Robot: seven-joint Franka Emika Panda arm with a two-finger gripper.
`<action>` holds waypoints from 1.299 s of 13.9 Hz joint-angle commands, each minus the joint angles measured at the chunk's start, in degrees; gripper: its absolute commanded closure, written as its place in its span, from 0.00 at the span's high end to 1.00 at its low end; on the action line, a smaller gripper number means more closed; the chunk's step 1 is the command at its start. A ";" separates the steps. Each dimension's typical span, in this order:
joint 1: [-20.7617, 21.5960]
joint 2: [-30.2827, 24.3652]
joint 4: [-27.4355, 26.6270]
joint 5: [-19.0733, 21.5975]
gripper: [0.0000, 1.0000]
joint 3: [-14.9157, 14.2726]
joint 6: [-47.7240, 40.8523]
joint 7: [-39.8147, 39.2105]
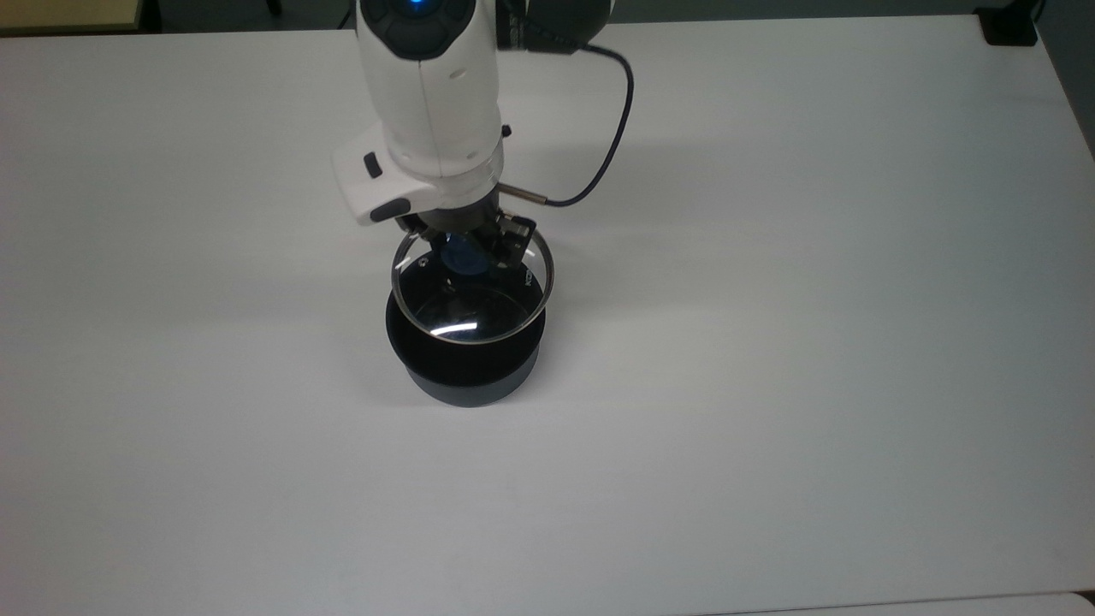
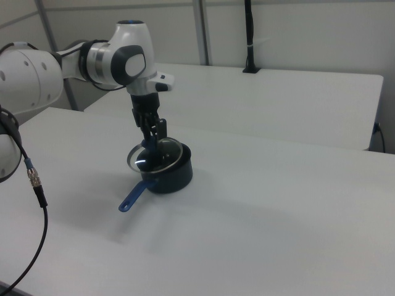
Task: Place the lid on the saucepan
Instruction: 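Lift the glass lid and carry it over the saucepan, then lower the lid onto the saucepan rim and open the gripper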
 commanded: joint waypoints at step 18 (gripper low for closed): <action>0.40 4.40 2.76 -0.50 0.53 -0.66 6.40 5.21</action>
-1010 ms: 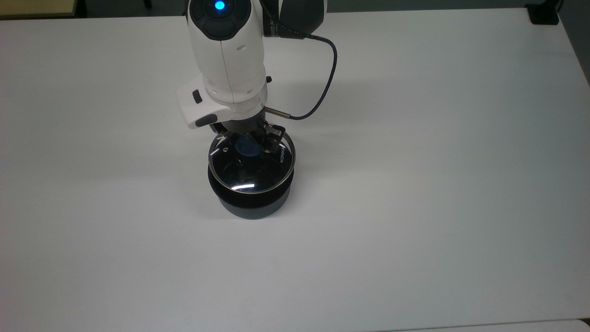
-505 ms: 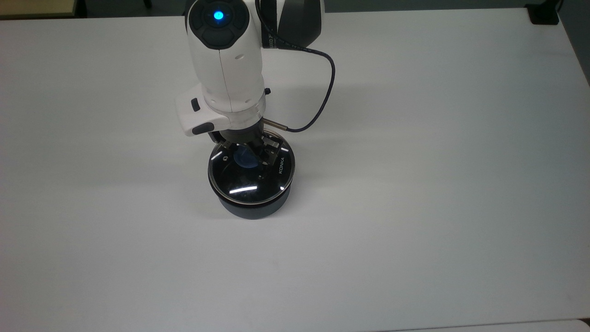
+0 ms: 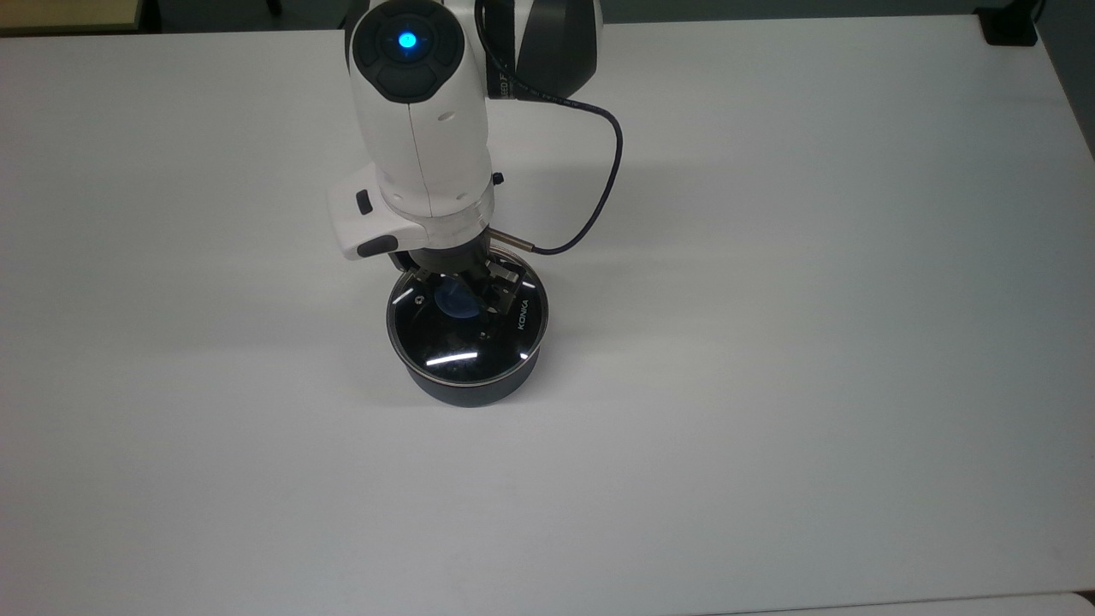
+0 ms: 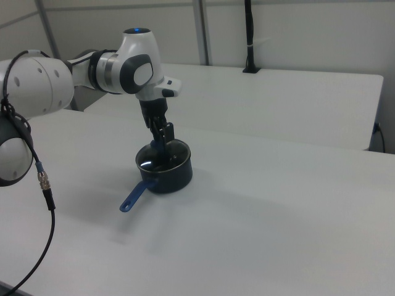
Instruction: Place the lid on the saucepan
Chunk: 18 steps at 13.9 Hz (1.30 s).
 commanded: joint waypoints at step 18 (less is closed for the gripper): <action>-4.40 -26.41 -14.96 0.38 1.00 -0.28 -15.66 -22.69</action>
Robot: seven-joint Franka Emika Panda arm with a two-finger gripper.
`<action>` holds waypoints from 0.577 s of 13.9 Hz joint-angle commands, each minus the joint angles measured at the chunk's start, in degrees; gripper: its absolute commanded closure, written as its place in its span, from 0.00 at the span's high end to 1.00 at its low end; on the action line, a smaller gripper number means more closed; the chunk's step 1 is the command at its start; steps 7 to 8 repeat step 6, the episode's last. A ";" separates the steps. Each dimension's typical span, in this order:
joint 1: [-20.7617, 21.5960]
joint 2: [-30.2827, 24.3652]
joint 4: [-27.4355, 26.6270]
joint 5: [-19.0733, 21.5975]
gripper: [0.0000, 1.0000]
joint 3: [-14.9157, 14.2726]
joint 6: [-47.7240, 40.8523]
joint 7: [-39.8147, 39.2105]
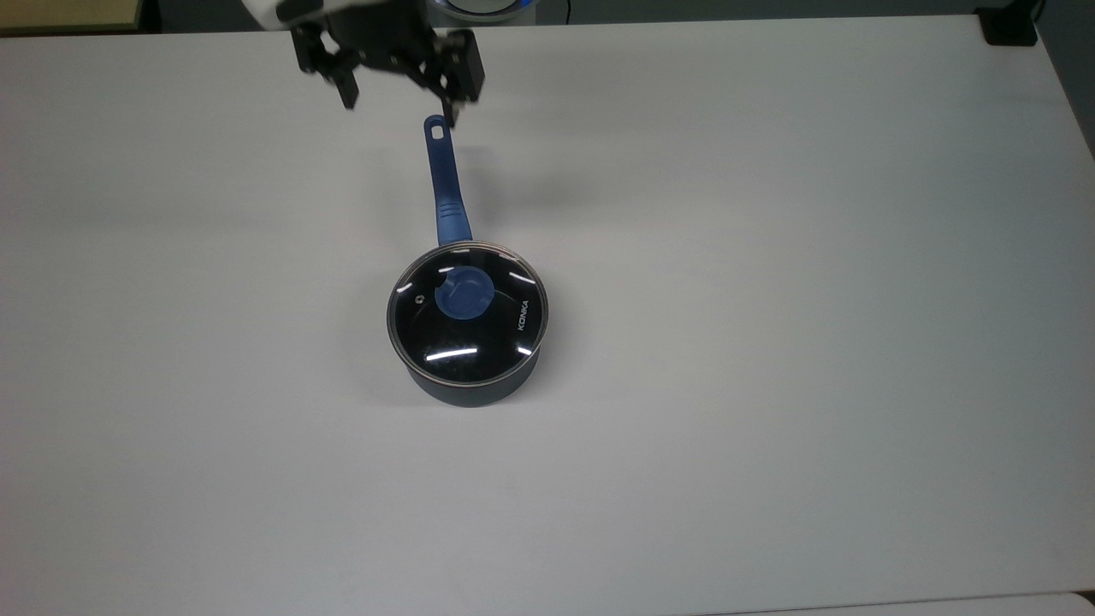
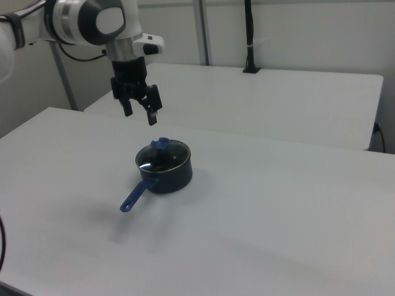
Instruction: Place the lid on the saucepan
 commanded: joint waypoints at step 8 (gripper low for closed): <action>0.18 -5.14 -5.91 0.37 1.00 -2.88 0.42 -5.15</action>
